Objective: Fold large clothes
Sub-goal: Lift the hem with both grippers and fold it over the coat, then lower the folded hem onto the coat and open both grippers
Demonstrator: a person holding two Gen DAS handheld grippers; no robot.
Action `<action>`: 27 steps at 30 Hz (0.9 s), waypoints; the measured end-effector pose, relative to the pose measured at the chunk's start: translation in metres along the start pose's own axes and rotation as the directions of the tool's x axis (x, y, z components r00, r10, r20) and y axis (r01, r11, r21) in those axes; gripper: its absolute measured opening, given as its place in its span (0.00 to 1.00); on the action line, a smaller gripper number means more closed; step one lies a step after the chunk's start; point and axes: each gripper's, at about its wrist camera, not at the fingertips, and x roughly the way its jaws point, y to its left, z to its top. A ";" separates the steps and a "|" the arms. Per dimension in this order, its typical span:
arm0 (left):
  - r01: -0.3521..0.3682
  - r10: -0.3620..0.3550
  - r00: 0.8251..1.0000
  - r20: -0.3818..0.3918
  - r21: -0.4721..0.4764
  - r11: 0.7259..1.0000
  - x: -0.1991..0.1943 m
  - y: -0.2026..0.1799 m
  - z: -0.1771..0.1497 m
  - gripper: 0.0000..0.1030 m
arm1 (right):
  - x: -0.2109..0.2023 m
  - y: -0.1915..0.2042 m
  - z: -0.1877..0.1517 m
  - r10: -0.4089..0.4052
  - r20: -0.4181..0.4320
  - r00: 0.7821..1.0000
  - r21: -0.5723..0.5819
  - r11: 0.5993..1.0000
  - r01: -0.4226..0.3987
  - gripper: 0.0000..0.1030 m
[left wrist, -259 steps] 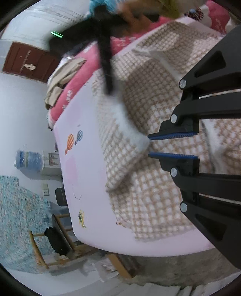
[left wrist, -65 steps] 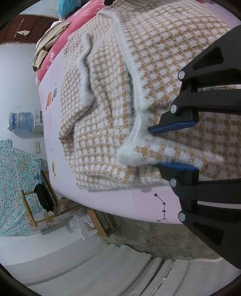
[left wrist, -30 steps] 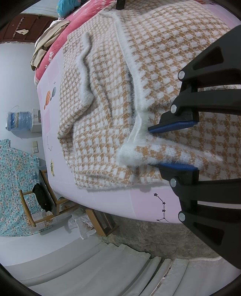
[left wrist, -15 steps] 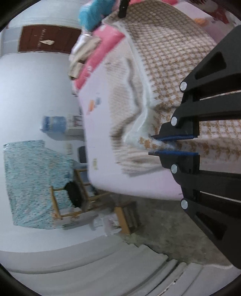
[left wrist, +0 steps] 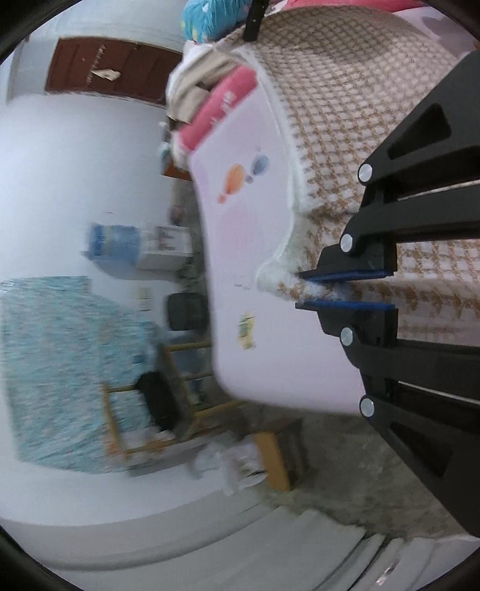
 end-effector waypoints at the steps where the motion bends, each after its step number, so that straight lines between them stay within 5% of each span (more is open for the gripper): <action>1: -0.003 0.003 1.000 -0.031 -0.005 1.000 0.014 0.001 0.000 0.09 | 0.016 -0.006 -0.002 0.003 -0.036 0.999 0.018 1.000 -0.003 0.05; 3: 0.004 -0.006 0.989 -0.148 -0.016 1.000 0.055 0.006 -0.009 0.12 | 0.048 -0.019 -0.009 0.018 -0.123 0.992 0.060 0.998 -0.010 0.08; 6: 0.032 -0.042 0.970 -0.239 -0.045 0.998 0.076 0.011 -0.021 0.19 | 0.072 -0.038 -0.022 0.018 -0.200 0.980 0.118 0.993 0.006 0.25; 9: 0.013 -0.022 0.985 -0.169 -0.053 0.999 0.054 0.019 -0.011 0.36 | 0.048 -0.034 -0.018 -0.066 -0.167 0.984 0.093 0.992 0.082 0.50; 13: 0.082 -0.084 0.996 -0.039 -0.067 0.994 0.025 0.017 0.006 0.45 | 0.022 -0.002 -0.010 -0.064 -0.084 0.994 -0.039 0.997 0.061 0.50; 18: 0.189 -0.216 0.958 -0.189 -0.151 0.970 0.072 -0.001 0.002 0.45 | 0.072 0.025 -0.011 0.065 -0.178 0.982 -0.035 0.997 -0.072 0.47; 20: 0.190 -0.246 0.940 -0.236 -0.237 0.953 0.096 0.010 -0.004 0.47 | 0.096 0.010 -0.014 0.092 -0.231 0.969 0.050 0.995 -0.082 0.40; 22: 0.170 -0.250 0.943 -0.220 -0.326 0.930 0.096 0.031 -0.009 0.45 | 0.101 -0.007 -0.017 0.052 -0.241 0.969 0.104 0.994 -0.027 0.17; 24: 0.107 -0.185 0.962 -0.203 -0.343 0.933 0.081 0.049 -0.009 0.46 | 0.088 -0.024 -0.015 0.035 -0.216 0.976 0.161 0.987 0.000 0.20; 25: 0.090 -0.162 0.967 -0.195 -0.334 0.938 0.071 0.055 -0.010 0.46 | 0.071 -0.032 -0.015 0.003 -0.192 0.981 0.173 0.984 0.031 0.32; 27: 0.068 -0.130 0.977 -0.171 -0.326 0.943 0.047 0.064 -0.011 0.46 | 0.040 -0.031 -0.020 -0.114 -0.153 0.982 0.119 0.984 0.132 0.40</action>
